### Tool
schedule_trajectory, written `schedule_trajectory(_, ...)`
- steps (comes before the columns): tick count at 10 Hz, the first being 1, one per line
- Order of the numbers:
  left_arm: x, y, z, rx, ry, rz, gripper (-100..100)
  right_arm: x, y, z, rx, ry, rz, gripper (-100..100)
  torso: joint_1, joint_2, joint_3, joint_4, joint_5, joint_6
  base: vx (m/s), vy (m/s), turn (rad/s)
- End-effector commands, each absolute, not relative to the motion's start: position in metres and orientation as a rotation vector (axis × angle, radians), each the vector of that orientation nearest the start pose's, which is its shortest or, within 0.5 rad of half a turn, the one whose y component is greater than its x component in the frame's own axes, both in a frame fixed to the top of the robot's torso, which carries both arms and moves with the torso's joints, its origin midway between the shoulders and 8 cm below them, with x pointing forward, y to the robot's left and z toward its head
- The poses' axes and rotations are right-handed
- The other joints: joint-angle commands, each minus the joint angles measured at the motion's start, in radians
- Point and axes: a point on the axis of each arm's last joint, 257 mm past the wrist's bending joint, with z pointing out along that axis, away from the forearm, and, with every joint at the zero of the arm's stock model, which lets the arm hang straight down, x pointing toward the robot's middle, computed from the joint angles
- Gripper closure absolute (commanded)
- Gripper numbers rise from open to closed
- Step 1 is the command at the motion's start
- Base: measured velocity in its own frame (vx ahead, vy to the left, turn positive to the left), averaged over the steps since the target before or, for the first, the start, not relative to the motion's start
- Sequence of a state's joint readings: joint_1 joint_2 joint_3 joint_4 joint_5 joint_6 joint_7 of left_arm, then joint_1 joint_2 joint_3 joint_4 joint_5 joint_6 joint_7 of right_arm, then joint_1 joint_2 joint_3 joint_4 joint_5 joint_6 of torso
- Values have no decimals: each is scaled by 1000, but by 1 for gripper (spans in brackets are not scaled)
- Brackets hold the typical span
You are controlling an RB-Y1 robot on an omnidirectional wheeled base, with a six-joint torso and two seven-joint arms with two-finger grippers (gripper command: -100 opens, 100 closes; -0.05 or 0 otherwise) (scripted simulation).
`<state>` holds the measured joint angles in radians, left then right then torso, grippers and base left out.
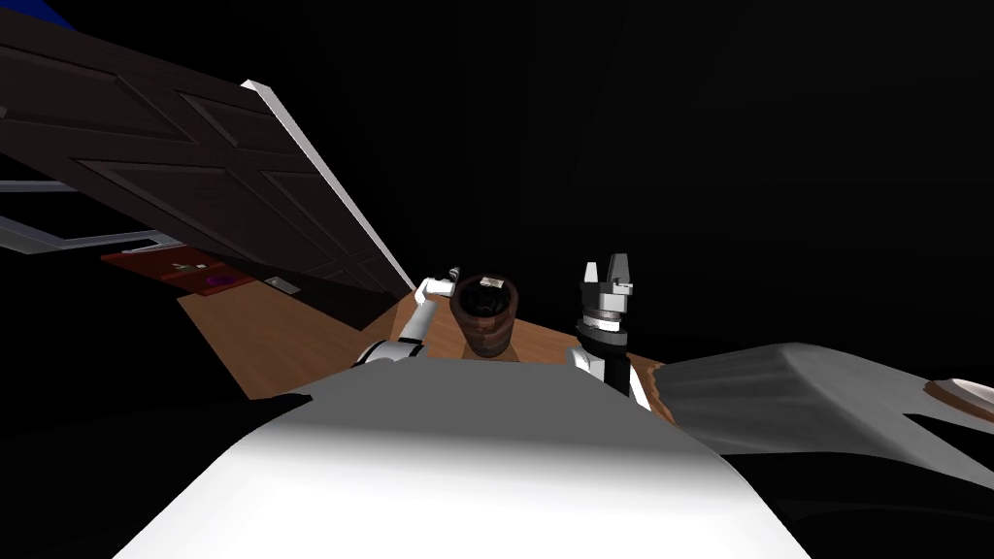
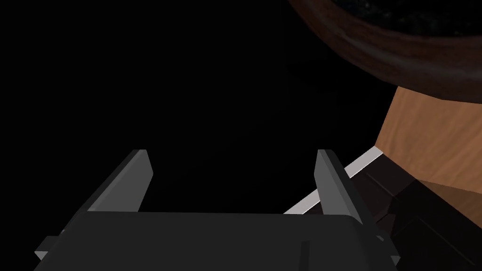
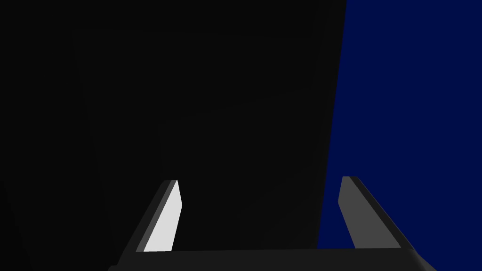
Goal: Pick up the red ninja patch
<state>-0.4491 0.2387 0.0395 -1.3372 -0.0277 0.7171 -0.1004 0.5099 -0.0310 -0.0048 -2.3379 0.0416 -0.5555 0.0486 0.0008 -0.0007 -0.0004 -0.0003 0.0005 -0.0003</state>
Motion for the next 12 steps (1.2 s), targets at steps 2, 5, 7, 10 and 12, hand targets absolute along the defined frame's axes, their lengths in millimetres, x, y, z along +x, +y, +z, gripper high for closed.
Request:
schedule_trajectory(2,627,293,-265,-1357,1744,-585,-100,322,-267,56,506,599,1248,0,1,0,0,0,0,0,13,32,13)
schedule_trajectory(5,623,290,-280,-1419,1803,-533,-100,322,-267,56,506,599,1248,0,0,0,0,0,0,0,5,15,10)
schedule_trajectory(7,618,287,-293,-1470,1853,-489,-100,322,-267,56,506,599,1248,0,-1,0,0,0,0,0,18,13,17)
schedule_trajectory(10,612,283,-305,-1520,1901,-443,-100,322,-267,56,506,599,1248,0,-1,0,0,0,0,0,11,4,12)
schedule_trajectory(12,605,279,-316,-1568,1948,-397,-100,322,-267,56,506,599,1248,0,-2,-1,0,0,0,0,21,-2,17)
